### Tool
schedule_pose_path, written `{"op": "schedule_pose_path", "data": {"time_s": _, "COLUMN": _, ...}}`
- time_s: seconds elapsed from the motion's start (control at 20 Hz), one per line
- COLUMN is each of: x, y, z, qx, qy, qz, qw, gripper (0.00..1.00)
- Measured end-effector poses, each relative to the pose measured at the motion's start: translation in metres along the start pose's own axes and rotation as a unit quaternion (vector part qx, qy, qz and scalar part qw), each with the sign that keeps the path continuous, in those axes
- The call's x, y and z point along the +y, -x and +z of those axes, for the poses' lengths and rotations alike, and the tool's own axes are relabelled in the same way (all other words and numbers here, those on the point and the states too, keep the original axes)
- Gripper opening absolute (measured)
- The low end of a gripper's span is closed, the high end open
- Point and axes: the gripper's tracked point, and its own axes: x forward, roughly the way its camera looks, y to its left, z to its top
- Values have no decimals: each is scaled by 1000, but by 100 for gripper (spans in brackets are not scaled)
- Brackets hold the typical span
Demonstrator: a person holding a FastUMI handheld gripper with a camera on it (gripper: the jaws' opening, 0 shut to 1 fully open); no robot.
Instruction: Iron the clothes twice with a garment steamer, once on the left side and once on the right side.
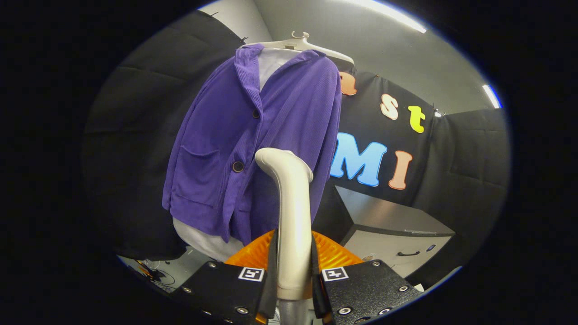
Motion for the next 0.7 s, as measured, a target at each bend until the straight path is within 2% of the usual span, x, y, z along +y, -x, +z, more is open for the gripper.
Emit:
{"op": "schedule_pose_path", "data": {"time_s": 0.25, "x": 3, "y": 2, "z": -24, "qx": 12, "qy": 9, "qz": -6, "qw": 1000, "gripper": 32}}
{"op": "schedule_pose_path", "data": {"time_s": 0.7, "x": 17, "y": 2, "z": -74, "qx": 60, "qy": 12, "qz": 8, "qw": 998, "gripper": 32}}
